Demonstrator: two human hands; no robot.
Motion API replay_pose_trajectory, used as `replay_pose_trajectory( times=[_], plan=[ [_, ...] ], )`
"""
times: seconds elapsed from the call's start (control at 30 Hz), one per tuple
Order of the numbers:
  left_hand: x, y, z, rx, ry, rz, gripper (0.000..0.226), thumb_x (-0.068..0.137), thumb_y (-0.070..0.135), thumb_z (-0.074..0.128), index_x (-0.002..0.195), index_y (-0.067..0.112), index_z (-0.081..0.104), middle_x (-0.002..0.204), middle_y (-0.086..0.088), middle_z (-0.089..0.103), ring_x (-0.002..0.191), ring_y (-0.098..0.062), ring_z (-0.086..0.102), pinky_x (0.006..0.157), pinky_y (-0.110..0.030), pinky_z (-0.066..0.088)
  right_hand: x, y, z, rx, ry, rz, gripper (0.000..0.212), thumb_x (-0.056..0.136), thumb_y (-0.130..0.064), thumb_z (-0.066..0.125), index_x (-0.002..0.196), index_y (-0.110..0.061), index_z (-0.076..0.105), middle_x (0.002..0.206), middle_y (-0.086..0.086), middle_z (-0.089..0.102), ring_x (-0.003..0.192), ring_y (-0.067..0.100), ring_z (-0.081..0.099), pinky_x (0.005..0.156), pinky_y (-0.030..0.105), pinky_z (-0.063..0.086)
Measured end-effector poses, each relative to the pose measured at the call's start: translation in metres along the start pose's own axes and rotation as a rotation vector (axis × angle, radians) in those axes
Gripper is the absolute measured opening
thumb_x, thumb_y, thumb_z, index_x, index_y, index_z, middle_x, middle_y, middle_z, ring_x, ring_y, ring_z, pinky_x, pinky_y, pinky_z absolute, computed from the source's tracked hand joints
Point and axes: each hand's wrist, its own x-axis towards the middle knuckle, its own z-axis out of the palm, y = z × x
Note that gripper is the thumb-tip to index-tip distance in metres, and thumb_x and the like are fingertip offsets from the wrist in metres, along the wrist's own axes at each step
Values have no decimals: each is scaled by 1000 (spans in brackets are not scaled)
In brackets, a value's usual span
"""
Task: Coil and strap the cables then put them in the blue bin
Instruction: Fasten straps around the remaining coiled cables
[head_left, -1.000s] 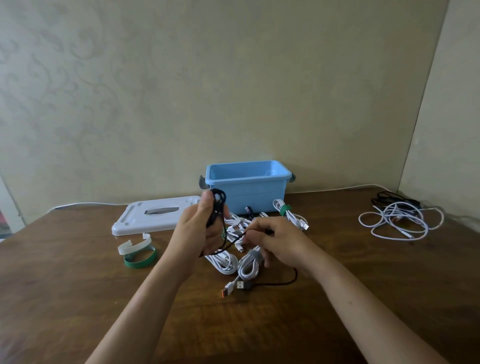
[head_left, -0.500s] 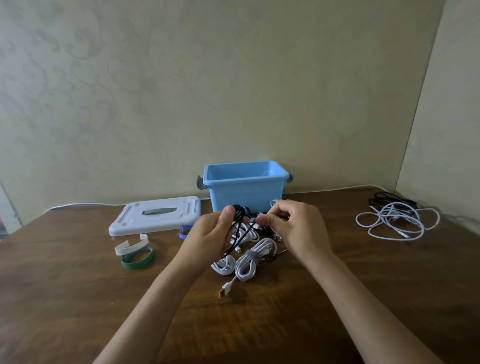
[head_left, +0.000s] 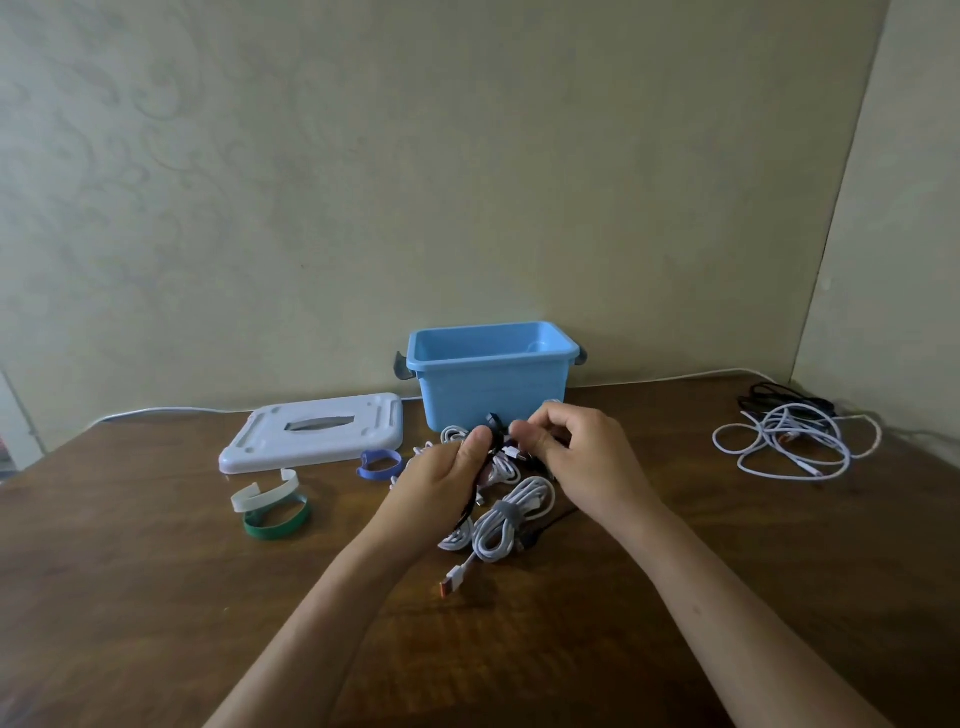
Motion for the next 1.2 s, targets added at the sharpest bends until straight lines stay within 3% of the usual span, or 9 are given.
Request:
replay_pose_trajectory(
  times=[0.1, 0.2, 0.37, 0.53, 0.7, 0.83, 1.0, 1.1, 1.2],
  plan=[
    [3, 0, -7, 13, 136, -15, 64, 101, 54, 34, 86, -2, 63, 66, -7, 56, 62, -16, 50, 60, -34, 39, 1, 0, -5, -1, -106, 92, 42, 101, -57, 46, 76, -29, 65, 51, -24, 55, 53, -6, 52, 59, 22, 34],
    [4, -4, -14, 5, 237, -35, 58, 103, 52, 30, 76, 9, 57, 60, -3, 48, 58, -16, 44, 59, -33, 33, 1, -1, -4, 75, -240, 94, 32, 105, -43, 48, 86, -28, 68, 59, -15, 57, 56, -2, 49, 62, 25, 38],
    [-2, -2, -5, -157, 141, -19, 56, 95, 61, 32, 76, 14, 56, 54, 10, 47, 55, -9, 44, 58, -31, 33, -8, -15, 10, 237, -231, 15, 20, 103, -40, 52, 91, -29, 65, 65, -22, 58, 66, -3, 52, 68, 18, 42],
    [-7, 4, 3, -182, 39, 48, 45, 98, 56, 35, 96, 25, 67, 62, 25, 63, 63, 7, 59, 66, -19, 41, -14, -23, 23, 253, -192, -56, 13, 103, -32, 58, 102, -24, 68, 85, -7, 70, 80, 9, 65, 78, 37, 57],
    [-9, 4, 2, -274, 42, 63, 29, 103, 36, 47, 102, 20, 71, 86, 9, 73, 87, -5, 67, 78, -21, 51, -15, -23, 24, 257, -184, -95, 16, 100, -32, 61, 109, -20, 68, 91, -4, 74, 87, 12, 71, 81, 41, 59],
    [-7, 4, -2, -311, 104, 3, 37, 104, 32, 43, 90, 5, 64, 70, 0, 60, 69, -12, 56, 61, -25, 44, -18, -26, 26, 403, -334, 74, 17, 102, -34, 57, 104, -19, 65, 69, -13, 68, 68, 2, 65, 70, 30, 53],
    [-1, -1, -11, -257, 290, 30, 39, 107, 36, 35, 78, 14, 49, 64, -2, 47, 60, -17, 45, 56, -31, 37, -22, -33, 27, 425, -480, 91, 26, 107, -29, 49, 88, -22, 66, 63, -9, 63, 69, 9, 68, 72, 25, 49],
    [-1, 0, -5, -298, 299, 86, 35, 108, 32, 33, 84, 12, 49, 63, -3, 44, 56, -17, 40, 48, -29, 36, -29, -36, 39, 347, -499, 76, 32, 107, -29, 50, 82, -18, 66, 59, -5, 63, 63, 16, 68, 65, 26, 50],
    [0, 1, -6, -336, 287, 159, 33, 109, 25, 30, 92, 7, 51, 59, -9, 43, 52, -18, 38, 48, -30, 33, -33, -36, 51, 73, -507, 23, 46, 106, -42, 46, 76, -17, 69, 58, -2, 65, 56, 9, 64, 68, 31, 51]
  ],
)
